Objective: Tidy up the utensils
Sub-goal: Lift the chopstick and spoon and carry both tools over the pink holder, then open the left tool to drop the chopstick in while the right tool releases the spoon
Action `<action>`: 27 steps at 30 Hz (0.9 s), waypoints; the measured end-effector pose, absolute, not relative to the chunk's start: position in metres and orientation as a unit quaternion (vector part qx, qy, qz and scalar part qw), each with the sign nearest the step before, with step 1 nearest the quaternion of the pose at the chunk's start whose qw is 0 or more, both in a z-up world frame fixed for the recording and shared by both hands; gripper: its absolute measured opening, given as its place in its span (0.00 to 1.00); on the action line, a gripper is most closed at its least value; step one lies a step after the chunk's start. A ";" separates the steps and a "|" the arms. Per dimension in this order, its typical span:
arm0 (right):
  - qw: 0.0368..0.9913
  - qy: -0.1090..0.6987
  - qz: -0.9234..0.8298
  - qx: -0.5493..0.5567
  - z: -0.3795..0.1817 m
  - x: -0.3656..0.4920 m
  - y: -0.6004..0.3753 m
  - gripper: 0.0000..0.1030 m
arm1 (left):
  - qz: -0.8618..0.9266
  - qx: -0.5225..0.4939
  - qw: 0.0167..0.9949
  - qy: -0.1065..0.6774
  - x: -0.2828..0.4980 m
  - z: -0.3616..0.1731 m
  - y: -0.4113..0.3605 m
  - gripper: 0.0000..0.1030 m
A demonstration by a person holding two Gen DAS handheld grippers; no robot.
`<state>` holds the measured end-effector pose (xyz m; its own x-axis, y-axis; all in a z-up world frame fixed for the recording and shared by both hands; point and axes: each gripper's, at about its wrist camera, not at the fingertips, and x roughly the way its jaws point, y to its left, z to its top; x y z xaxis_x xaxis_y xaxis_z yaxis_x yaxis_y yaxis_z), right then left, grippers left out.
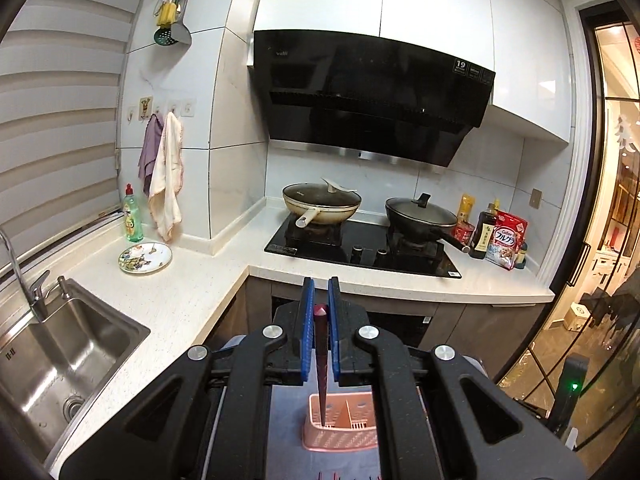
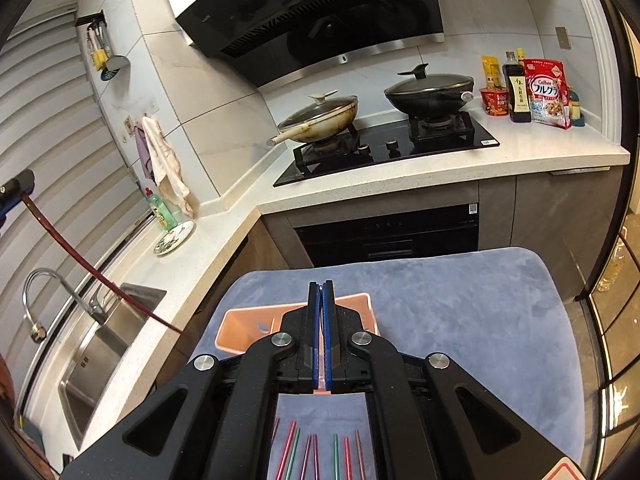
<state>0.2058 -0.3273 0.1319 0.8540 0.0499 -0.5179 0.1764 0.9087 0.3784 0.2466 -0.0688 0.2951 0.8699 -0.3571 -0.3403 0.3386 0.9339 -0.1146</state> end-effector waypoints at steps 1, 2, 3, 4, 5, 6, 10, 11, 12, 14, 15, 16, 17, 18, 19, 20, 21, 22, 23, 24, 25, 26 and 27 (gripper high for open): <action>0.937 0.271 -0.032 0.216 0.128 0.212 -0.329 0.02 | -0.180 -0.023 0.966 0.184 0.255 0.292 -0.075 0.06; 0.936 0.274 -0.032 0.219 0.125 0.217 -0.331 0.02 | -0.180 -0.022 0.966 0.187 0.259 0.289 -0.079 0.06; 0.935 0.278 -0.032 0.220 0.121 0.222 -0.332 0.02 | -0.180 -0.021 0.965 0.190 0.264 0.285 -0.082 0.06; 0.934 0.280 -0.032 0.220 0.119 0.226 -0.333 0.02 | -0.180 -0.020 0.964 0.196 0.271 0.279 -0.086 0.06; 0.933 0.283 -0.033 0.220 0.115 0.231 -0.334 0.02 | -0.180 -0.020 0.963 0.200 0.277 0.275 -0.089 0.06; 0.932 0.287 -0.032 0.220 0.111 0.235 -0.335 0.02 | -0.179 -0.021 0.962 0.203 0.281 0.272 -0.090 0.06; 0.929 0.295 -0.031 0.222 0.100 0.244 -0.338 0.02 | -0.181 -0.029 0.960 0.213 0.296 0.267 -0.094 0.06; 0.928 0.297 -0.030 0.223 0.097 0.246 -0.339 0.02 | -0.180 -0.028 0.960 0.211 0.296 0.266 -0.095 0.06; 0.927 0.299 -0.030 0.224 0.094 0.248 -0.340 0.02 | -0.180 -0.026 0.960 0.210 0.297 0.266 -0.096 0.06; 0.926 0.301 -0.028 0.225 0.092 0.250 -0.339 0.02 | -0.183 -0.025 0.960 0.210 0.298 0.268 -0.099 0.06; 0.926 0.301 -0.028 0.225 0.091 0.251 -0.338 0.02 | -0.185 -0.023 0.961 0.206 0.297 0.271 -0.100 0.06; 0.927 0.300 -0.026 0.225 0.091 0.251 -0.338 0.02 | -0.186 -0.022 0.961 0.202 0.295 0.273 -0.102 0.06; 0.927 0.299 -0.025 0.225 0.092 0.251 -0.338 0.02 | -0.187 -0.020 0.962 0.198 0.294 0.276 -0.104 0.06; 0.927 0.299 -0.025 0.223 0.092 0.252 -0.338 0.02 | -0.189 -0.018 0.962 0.195 0.293 0.277 -0.105 0.06; 0.928 0.300 -0.025 0.222 0.092 0.252 -0.338 0.02 | -0.189 -0.016 0.963 0.194 0.293 0.277 -0.107 0.06; 0.928 0.301 -0.025 0.220 0.091 0.253 -0.337 0.02 | -0.186 -0.013 0.963 0.194 0.293 0.276 -0.109 0.07; 0.927 0.303 -0.026 0.218 0.089 0.255 -0.337 0.02 | -0.186 -0.012 0.963 0.196 0.295 0.273 -0.111 0.06; 0.926 0.306 -0.028 0.218 0.086 0.256 -0.337 0.02 | -0.185 -0.012 0.962 0.202 0.297 0.269 -0.112 0.07; 0.925 0.309 -0.029 0.219 0.083 0.257 -0.337 0.02 | -0.184 -0.013 0.961 0.206 0.299 0.265 -0.112 0.07; 0.923 0.314 -0.031 0.220 0.080 0.258 -0.338 0.02 | -0.183 -0.013 0.960 0.213 0.302 0.260 -0.113 0.07; 0.922 0.316 -0.032 0.220 0.077 0.258 -0.338 0.02 | -0.181 -0.012 0.959 0.217 0.304 0.256 -0.114 0.07; 0.921 0.320 -0.034 0.219 0.075 0.258 -0.339 0.02 | -0.177 -0.010 0.959 0.223 0.306 0.250 -0.114 0.07; 0.921 0.320 -0.035 0.218 0.074 0.257 -0.339 0.03 | -0.175 -0.010 0.958 0.226 0.308 0.247 -0.114 0.07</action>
<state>0.2574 -0.3389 0.0743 0.7921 0.0751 -0.6057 0.2042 0.9026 0.3789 0.3077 -0.1135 0.2472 0.8364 -0.3399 -0.4300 0.3309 0.9385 -0.0982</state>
